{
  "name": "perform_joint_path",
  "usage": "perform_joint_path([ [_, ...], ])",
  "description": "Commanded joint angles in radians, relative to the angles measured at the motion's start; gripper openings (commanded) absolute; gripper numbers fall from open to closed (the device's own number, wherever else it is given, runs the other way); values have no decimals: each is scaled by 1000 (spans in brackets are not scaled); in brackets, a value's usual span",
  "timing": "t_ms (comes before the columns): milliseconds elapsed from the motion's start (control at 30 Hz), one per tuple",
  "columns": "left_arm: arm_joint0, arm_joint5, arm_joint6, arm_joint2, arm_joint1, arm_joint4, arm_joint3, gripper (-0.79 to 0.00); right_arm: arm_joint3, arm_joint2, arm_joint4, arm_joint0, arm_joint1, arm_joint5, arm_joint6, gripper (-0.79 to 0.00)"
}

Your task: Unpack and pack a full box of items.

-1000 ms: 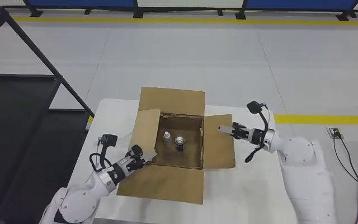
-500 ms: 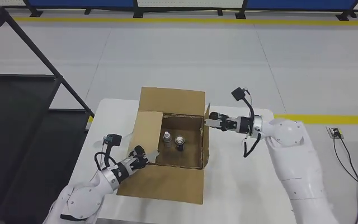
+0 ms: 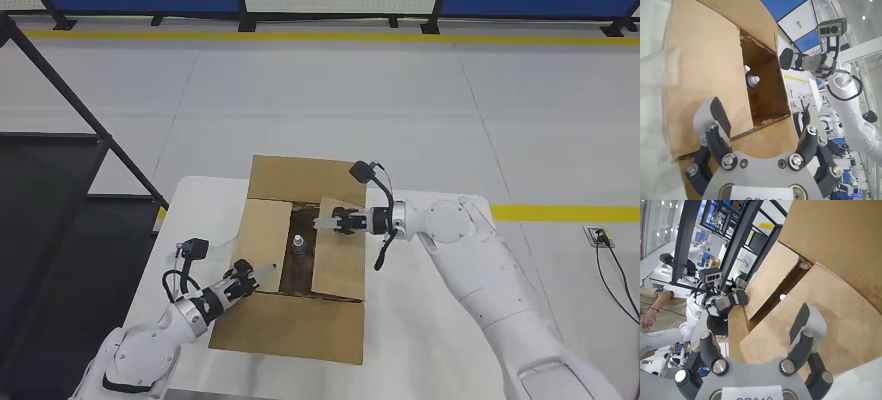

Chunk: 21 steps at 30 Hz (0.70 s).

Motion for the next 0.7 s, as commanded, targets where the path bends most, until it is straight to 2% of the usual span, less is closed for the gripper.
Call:
perform_joint_path([
  [0, 0, 7, 2, 0, 0, -6, 3, 0, 31, -21, -4, 13, -8, -3, -8, 0],
  [433, 1, -2, 11, 0, 2, 0, -8, 0, 138, -117, -73, 73, -48, -35, -69, 0],
  [567, 43, -30, 14, -76, 8, -56, -79, 0, 135, -108, -71, 79, -46, -88, -101, 0],
  [667, 102, -67, -6, -192, 19, -112, -116, 0, 108, -84, -82, 76, -34, -140, -147, 0],
])
